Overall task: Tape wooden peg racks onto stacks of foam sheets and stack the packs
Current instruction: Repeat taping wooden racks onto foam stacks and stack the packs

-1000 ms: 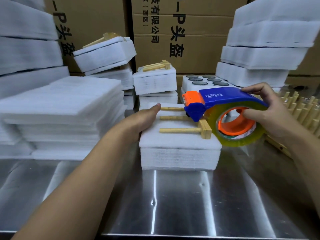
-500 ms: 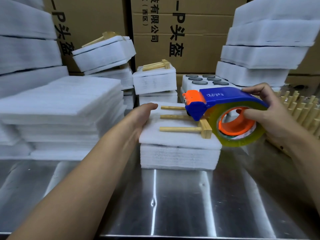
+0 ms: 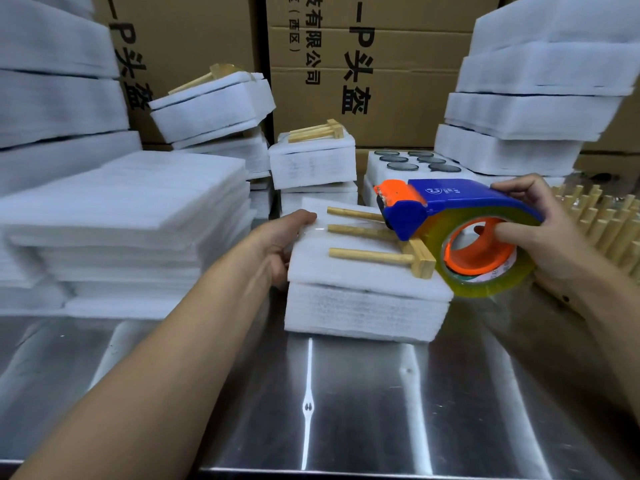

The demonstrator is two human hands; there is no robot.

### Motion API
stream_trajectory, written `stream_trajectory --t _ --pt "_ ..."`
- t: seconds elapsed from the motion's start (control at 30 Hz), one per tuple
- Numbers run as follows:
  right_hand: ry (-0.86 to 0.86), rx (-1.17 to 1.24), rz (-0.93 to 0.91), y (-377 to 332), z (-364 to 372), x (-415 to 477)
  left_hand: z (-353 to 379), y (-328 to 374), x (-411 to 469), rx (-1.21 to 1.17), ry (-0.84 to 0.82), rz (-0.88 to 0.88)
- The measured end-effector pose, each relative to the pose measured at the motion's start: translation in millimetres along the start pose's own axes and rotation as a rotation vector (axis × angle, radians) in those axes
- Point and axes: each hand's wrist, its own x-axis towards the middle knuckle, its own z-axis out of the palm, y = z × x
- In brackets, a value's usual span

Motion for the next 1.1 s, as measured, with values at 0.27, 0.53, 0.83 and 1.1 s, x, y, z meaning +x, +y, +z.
stream_trajectory --t 0.27,0.53,0.83,1.1 --pt "0.024 -0.022 -0.006 1.2 5.1 -2.5 -7.1 3.3 -4.4 0.112 -0.072 0.047" --pt "0.000 -0.061 -0.073 1.1 29.5 -4.5 -26.6 21.3 -17.5 0.436 0.198 0.172" --pt "-0.015 -0.054 -0.085 4.0 33.3 -3.2 -26.0 28.3 -23.1 0.802 0.293 0.587" --pt "-0.071 -0.079 -0.121 4.2 32.5 -4.0 12.4 5.0 -30.0 1.010 0.018 0.464"
